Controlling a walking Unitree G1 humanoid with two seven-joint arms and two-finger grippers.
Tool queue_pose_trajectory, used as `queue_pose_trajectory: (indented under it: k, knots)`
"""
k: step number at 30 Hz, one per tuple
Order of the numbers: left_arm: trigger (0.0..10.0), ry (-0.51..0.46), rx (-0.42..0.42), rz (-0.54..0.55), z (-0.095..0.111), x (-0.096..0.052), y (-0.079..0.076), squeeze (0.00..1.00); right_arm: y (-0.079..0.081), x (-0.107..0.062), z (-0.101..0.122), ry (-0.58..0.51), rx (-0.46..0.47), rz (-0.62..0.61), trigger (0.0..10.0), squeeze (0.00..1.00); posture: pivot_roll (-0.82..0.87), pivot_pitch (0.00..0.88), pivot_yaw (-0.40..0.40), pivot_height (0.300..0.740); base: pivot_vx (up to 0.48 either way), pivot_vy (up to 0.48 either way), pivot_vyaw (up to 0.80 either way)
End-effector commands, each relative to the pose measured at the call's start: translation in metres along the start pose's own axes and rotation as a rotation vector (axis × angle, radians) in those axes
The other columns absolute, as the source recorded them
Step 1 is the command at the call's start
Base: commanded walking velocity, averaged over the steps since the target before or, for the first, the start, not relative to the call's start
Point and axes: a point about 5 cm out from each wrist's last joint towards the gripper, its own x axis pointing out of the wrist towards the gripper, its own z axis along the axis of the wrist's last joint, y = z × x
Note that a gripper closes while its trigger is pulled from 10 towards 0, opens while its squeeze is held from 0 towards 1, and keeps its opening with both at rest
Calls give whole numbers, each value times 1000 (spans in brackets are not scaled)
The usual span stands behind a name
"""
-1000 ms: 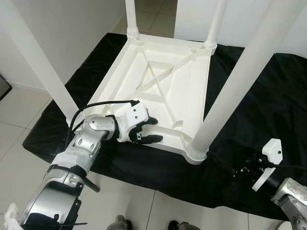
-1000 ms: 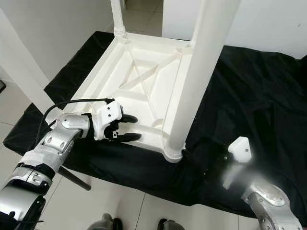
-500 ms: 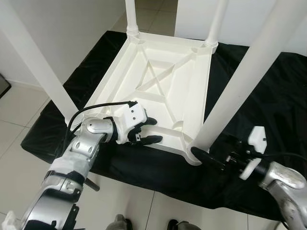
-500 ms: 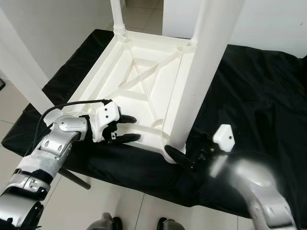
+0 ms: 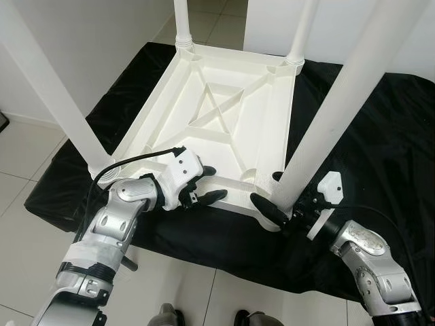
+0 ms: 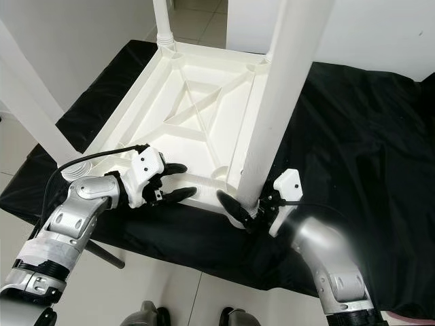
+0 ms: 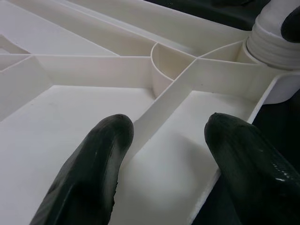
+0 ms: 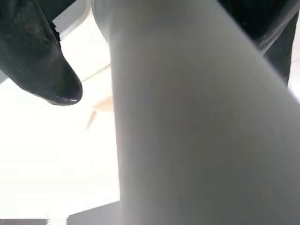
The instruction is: Building children table
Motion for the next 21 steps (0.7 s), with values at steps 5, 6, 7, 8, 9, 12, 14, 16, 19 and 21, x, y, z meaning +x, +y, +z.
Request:
queue_pose_trajectory:
  k: [5, 6, 7, 8, 9, 12, 14, 16, 19, 21]
  knots:
    - [10000, 2, -45, 93, -5, -2, 5, 0, -13, -9, -4, 10, -17, -54, 10000, 0, -39, 87, 20, 740, 0, 0, 0]
    - [10000, 0, -53, 115, -5, -1, 6, 0, -14, -9, -5, 8, -18, -64, 10000, 0, -39, 87, 20, 740, 0, 0, 0]
    - [10000, -2, -68, 146, -5, 0, 8, 0, -15, -9, -6, 2, -22, -82, 10000, 0, -42, 73, 33, 740, 0, 0, 0]
    - [10000, -3, -79, 166, -5, 1, 9, 0, -16, -9, -6, -2, -25, -93, 10000, 0, -42, 73, 33, 740, 0, 0, 0]
    - [10000, -3, -79, 166, -5, 1, 9, 0, -16, -9, -6, -2, -25, -93, 10000, 0, -42, 73, 33, 740, 0, 0, 0]
    - [10000, -11, -99, 180, -6, 4, 7, 0, -19, -11, -9, -6, -24, -125, 10000, 0, -46, 66, 44, 740, 0, 0, 0]
    - [10000, -22, -84, 157, -5, 8, 0, 0, -24, -16, -12, -12, -17, -169, 10000, 0, -41, 62, 51, 740, 0, 0, 0]
    - [10000, -28, -83, 147, -5, 9, -3, 0, -27, -19, -13, -14, -16, -189, 10000, 0, -41, 63, 52, 740, 0, 0, 0]
    - [10000, -31, -83, 141, -5, 9, -6, 0, -28, -21, -14, -16, -15, -203, 10000, 0, -40, 64, 52, 740, 0, 0, 0]
    - [10000, -37, -91, 117, -6, 8, -11, 0, -31, -25, -16, -11, -9, -215, 10000, 0, -37, 69, 50, 740, 0, 0, 0]
